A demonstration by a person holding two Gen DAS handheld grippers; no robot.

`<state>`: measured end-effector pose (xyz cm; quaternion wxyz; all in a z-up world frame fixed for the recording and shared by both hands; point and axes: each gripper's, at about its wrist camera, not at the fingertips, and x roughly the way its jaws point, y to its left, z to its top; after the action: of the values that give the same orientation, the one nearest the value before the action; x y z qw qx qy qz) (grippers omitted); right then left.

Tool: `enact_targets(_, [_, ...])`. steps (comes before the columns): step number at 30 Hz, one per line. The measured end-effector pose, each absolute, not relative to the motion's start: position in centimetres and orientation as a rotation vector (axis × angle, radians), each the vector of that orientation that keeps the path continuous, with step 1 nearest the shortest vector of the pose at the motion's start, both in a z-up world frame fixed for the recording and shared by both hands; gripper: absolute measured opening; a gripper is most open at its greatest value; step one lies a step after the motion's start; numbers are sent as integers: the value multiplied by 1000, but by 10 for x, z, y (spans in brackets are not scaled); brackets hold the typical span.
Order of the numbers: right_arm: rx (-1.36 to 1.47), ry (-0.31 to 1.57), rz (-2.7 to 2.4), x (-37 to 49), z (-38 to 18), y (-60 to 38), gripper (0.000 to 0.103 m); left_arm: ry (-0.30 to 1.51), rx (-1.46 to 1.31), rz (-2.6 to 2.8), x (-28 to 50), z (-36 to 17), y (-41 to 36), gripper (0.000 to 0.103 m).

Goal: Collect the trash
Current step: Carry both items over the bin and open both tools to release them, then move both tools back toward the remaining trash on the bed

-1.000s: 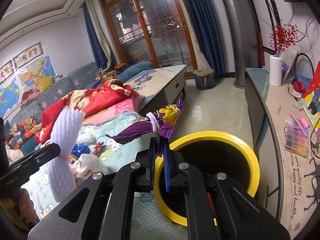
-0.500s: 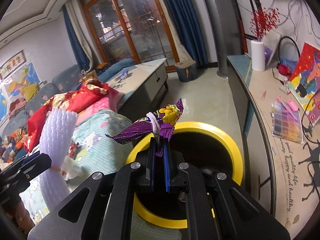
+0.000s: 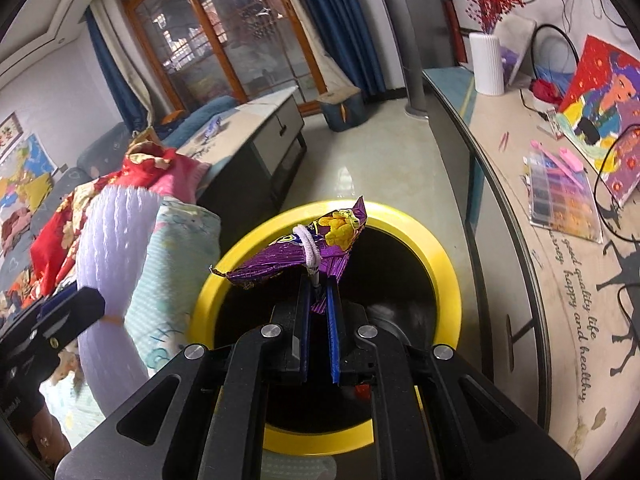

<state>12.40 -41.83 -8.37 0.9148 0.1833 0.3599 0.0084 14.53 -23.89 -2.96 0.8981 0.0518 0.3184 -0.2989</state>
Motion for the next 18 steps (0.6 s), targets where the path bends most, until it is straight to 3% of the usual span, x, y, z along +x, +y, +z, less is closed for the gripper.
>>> enact_targets(3, [389,762,12,127,-92,-422,8,658,111,-625,152,-35,-244,27])
enact_targets(5, [392,774,15,129,-95,-424,11,660,106,-614,156,-38,-244,36])
enact_targets(7, [394,785,1,130,-98,-427,34,677,69,-613,161,-40,-240,50])
enact_targets(8, [392,788,-5,130,-99,-428,41,682,55,-611,163,-40,-238,54])
enact_targets(9, [391,786,-19,129,-99,-429,47,684,41,-610,163,-40,-235,65])
enact_targets(14, [386,766,-43,125,-96,-430,49,665,10,-594,159,-33,-223,89])
enact_targets(18, [373,726,-41,120,-85,-425,54,646,-7,-570,155,-25,-211,92])
